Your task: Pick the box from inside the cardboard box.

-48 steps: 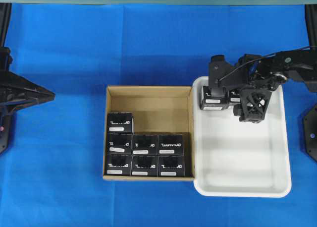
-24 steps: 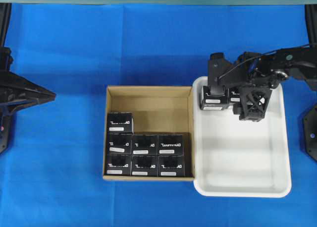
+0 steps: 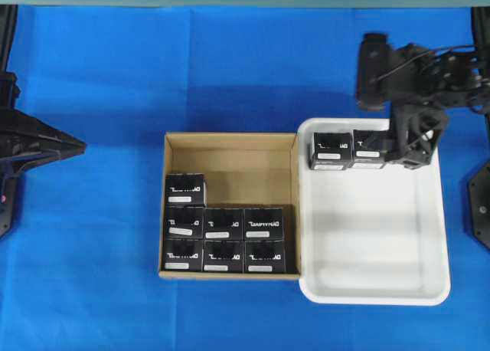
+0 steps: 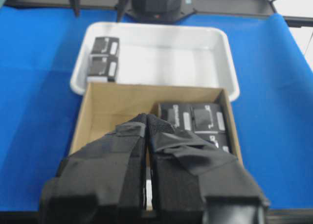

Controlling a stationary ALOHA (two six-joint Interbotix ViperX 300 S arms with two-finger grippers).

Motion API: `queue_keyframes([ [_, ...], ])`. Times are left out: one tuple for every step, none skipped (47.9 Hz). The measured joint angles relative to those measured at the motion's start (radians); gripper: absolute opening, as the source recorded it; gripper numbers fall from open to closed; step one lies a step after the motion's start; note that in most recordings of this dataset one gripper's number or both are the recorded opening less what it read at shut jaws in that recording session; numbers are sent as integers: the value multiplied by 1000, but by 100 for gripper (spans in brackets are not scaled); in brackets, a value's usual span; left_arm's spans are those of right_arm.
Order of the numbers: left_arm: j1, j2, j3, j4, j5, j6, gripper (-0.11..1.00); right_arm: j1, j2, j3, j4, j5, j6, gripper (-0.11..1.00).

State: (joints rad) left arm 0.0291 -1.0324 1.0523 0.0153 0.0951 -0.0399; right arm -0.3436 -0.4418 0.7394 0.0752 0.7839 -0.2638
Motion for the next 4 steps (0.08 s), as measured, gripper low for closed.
queue_keyframes([
  [0, 2, 2, 0, 0, 0, 2, 0, -14, 3, 2, 0, 6, 95],
  [0, 2, 0, -2, 0, 0, 2, 0, -28, 6, 2, 0, 12, 95],
  [0, 3, 0, 0, 0, 0, 2, 0, -40, 9, 0, -2, 20, 95],
  [0, 5, 0, 0, 0, 0, 2, 0, -58, 12, 2, -3, 31, 95],
])
